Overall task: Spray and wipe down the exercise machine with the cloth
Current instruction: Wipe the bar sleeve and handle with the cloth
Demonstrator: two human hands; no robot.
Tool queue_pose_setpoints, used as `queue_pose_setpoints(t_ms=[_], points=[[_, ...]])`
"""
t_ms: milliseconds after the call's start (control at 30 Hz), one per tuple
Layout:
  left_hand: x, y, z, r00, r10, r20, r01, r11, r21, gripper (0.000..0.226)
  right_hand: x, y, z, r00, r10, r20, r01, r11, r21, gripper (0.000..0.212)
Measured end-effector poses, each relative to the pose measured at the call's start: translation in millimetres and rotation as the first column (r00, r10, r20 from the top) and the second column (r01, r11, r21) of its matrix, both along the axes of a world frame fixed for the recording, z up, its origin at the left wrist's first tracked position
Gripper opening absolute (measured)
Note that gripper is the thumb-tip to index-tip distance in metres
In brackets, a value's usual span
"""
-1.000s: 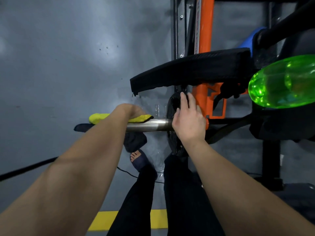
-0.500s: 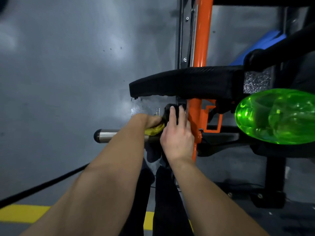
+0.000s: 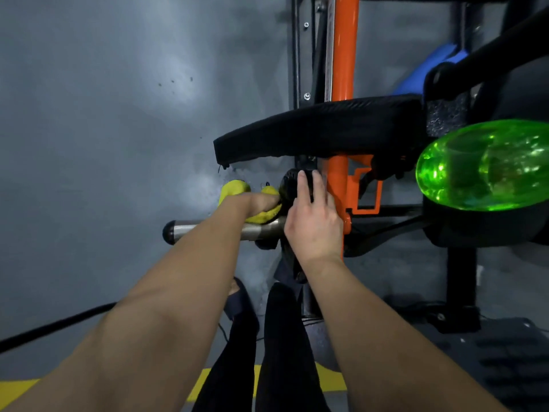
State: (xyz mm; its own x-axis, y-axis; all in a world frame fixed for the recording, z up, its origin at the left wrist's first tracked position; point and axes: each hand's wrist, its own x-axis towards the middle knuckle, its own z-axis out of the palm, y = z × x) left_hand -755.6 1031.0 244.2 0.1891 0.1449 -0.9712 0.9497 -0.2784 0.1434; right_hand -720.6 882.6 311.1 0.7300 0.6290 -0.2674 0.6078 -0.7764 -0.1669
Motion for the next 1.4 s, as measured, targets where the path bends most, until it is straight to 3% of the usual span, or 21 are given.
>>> queue_pose_setpoints(t_ms=[133, 233, 367, 600, 767, 833, 933, 1033, 1100, 1167, 1267, 1400], points=[[-8, 6, -13, 0.985, -0.175, 0.008, 0.169, 0.96, 0.222, 0.071, -4, 1, 1, 1.0, -0.001, 0.013, 0.001, 1.0, -0.006, 0.064], [4, 1, -19, 0.944, -0.33, -0.018, 0.317, 0.887, 0.336, 0.053, -8, -2, -2, 0.998, 0.02, 0.059, -0.021, 1.0, 0.008, 0.064], [32, 9, -34, 0.921, -0.389, 0.034, 0.364, 0.886, 0.286, 0.044, -14, -8, -5, 0.994, 0.007, 0.106, -0.014, 0.998, 0.058, 0.062], [-4, 17, -5, 0.935, -0.111, 0.336, 0.048, 0.98, 0.192, 0.051, -13, -12, -8, 0.992, 0.004, 0.13, -0.011, 0.999, 0.052, 0.062], [-59, 29, 55, 0.842, 0.112, 0.528, -0.195, 0.975, 0.104, 0.049, -14, -11, -5, 0.993, 0.007, 0.114, -0.011, 0.999, 0.033, 0.062], [-71, 35, 81, 0.843, 0.04, 0.536, -0.074, 0.996, 0.042, 0.037, -14, -9, -3, 0.994, -0.006, 0.11, 0.004, 1.0, 0.021, 0.062], [-90, 38, 105, 0.871, -0.198, 0.45, 0.217, 0.976, 0.009, 0.037, -15, -9, -2, 0.995, 0.002, 0.1, -0.002, 1.0, 0.003, 0.062], [-113, 29, 109, 0.857, -0.235, 0.459, 0.27, 0.963, -0.01, 0.032, -14, -10, -2, 0.996, 0.004, 0.093, -0.005, 1.0, 0.011, 0.061], [-126, 18, 104, 0.839, -0.217, 0.498, 0.216, 0.975, 0.06, 0.034, -15, -11, -1, 0.996, 0.006, 0.091, -0.007, 1.0, 0.021, 0.06], [-137, 2, 95, 0.776, -0.275, 0.567, 0.169, 0.958, 0.233, 0.042, -15, -11, -2, 0.995, 0.004, 0.097, -0.007, 1.0, 0.03, 0.059], [-152, -24, 76, 0.66, -0.525, 0.538, 0.103, 0.772, 0.627, 0.051, -16, -13, -3, 0.994, 0.013, 0.108, -0.019, 0.998, 0.056, 0.059], [-168, -35, 49, 0.659, -0.607, 0.444, 0.067, 0.636, 0.769, 0.052, -16, -12, -3, 0.995, 0.006, 0.104, -0.011, 0.999, 0.044, 0.059]])
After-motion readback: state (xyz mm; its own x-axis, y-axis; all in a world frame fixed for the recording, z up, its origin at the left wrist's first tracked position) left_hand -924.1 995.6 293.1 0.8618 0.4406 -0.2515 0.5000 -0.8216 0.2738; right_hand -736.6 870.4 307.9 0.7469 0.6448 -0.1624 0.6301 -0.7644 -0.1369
